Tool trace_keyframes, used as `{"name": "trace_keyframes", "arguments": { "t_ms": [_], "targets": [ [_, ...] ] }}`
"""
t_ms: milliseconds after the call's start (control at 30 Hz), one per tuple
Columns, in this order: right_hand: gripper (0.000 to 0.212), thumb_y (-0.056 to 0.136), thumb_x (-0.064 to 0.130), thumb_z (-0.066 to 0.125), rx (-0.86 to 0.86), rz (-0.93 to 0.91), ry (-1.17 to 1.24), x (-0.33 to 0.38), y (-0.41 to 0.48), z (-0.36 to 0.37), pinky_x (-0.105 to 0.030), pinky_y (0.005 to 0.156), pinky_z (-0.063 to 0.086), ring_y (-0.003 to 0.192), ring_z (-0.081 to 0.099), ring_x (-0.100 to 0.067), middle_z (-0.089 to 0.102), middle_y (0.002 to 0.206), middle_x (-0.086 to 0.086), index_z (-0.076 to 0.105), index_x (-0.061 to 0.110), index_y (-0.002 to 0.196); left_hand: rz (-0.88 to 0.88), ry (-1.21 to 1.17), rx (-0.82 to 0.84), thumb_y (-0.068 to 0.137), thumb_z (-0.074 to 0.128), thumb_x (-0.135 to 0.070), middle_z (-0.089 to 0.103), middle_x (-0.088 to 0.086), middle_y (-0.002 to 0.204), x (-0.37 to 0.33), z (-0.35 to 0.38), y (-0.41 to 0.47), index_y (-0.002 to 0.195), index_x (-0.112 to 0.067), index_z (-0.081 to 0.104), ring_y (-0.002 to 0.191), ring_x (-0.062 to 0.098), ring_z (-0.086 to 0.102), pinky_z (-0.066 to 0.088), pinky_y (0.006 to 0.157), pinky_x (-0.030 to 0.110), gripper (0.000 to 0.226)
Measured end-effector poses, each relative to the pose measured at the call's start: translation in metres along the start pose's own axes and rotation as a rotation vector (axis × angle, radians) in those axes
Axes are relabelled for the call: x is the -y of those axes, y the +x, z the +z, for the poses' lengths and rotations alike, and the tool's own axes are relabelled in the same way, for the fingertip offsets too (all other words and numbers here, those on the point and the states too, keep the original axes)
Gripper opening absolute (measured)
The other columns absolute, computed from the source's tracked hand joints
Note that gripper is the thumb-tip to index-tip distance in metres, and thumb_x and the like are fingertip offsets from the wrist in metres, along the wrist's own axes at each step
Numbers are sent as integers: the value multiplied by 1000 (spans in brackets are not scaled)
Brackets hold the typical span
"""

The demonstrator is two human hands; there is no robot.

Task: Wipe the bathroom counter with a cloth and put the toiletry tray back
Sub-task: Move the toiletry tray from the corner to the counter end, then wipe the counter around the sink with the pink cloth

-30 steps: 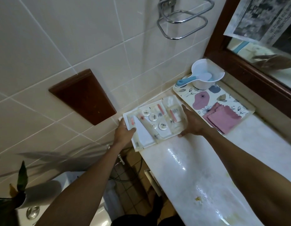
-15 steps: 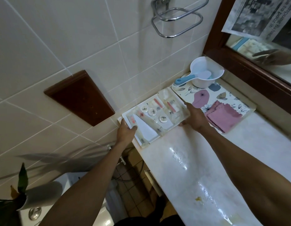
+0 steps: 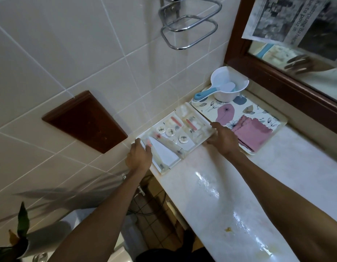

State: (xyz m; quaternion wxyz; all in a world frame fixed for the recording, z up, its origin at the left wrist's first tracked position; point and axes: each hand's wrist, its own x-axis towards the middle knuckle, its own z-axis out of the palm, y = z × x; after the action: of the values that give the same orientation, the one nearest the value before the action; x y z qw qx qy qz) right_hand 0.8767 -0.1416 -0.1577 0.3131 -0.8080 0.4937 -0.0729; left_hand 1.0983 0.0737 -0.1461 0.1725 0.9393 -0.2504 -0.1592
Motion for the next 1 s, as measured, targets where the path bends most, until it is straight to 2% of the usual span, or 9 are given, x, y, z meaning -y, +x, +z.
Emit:
{"name": "trace_keyframes", "arguments": {
  "t_ms": [133,267,433,633,733,833,900,1000],
  "targets": [
    [45,86,49,69,-143,-3,51,-22,-17,-25,-41,82,53,100,67,-25,71,113,0,59,24,122,289,-65,26,105,52,-36,65,4,134,-43,12,-7,143,-20,51,114,27,67,55,94,46,41],
    [28,96,46,57,-336,59,51,-64,-46,-60,-33,74,52,90,68,-15,71,101,7,63,25,114,520,-168,104,104,55,-31,69,4,121,-112,40,-18,134,-18,61,109,24,65,53,90,39,33],
    [24,99,41,51,-452,214,63,-135,-83,-86,-33,79,48,97,64,-15,68,115,9,59,26,116,693,-178,283,101,60,-28,65,11,123,-196,90,-30,136,-13,59,121,30,56,50,98,41,38],
    [35,97,29,58,-393,349,50,-213,-99,-91,-41,98,44,122,54,-29,55,134,-7,53,14,128,704,-119,400,98,66,-34,61,22,135,-271,148,-28,147,-4,45,126,40,56,49,100,45,61],
    [38,97,31,57,-375,344,-7,-236,-99,-89,-43,101,41,126,49,-31,54,135,-8,51,11,128,641,-59,339,96,69,-39,60,20,134,-287,169,-27,153,-8,37,126,40,56,48,97,46,72],
    [51,95,43,46,-344,313,-91,-255,-92,-88,-46,108,38,134,45,-32,50,143,-11,51,9,133,675,83,263,94,70,-42,57,16,135,-294,183,-32,156,-14,34,125,38,53,48,93,47,77],
    [52,97,42,46,-341,302,-127,-262,-85,-85,-45,113,33,139,40,-30,45,149,-12,50,9,137,722,109,226,95,70,-36,60,17,133,-292,194,-32,156,-13,36,120,39,54,47,92,46,74],
    [47,100,39,50,-379,282,-187,-262,-81,-77,-44,114,28,142,35,-27,38,154,-8,48,13,139,793,-8,213,94,69,-20,67,18,124,-288,209,-30,153,-13,44,111,42,61,48,91,47,65]
  ]
}}
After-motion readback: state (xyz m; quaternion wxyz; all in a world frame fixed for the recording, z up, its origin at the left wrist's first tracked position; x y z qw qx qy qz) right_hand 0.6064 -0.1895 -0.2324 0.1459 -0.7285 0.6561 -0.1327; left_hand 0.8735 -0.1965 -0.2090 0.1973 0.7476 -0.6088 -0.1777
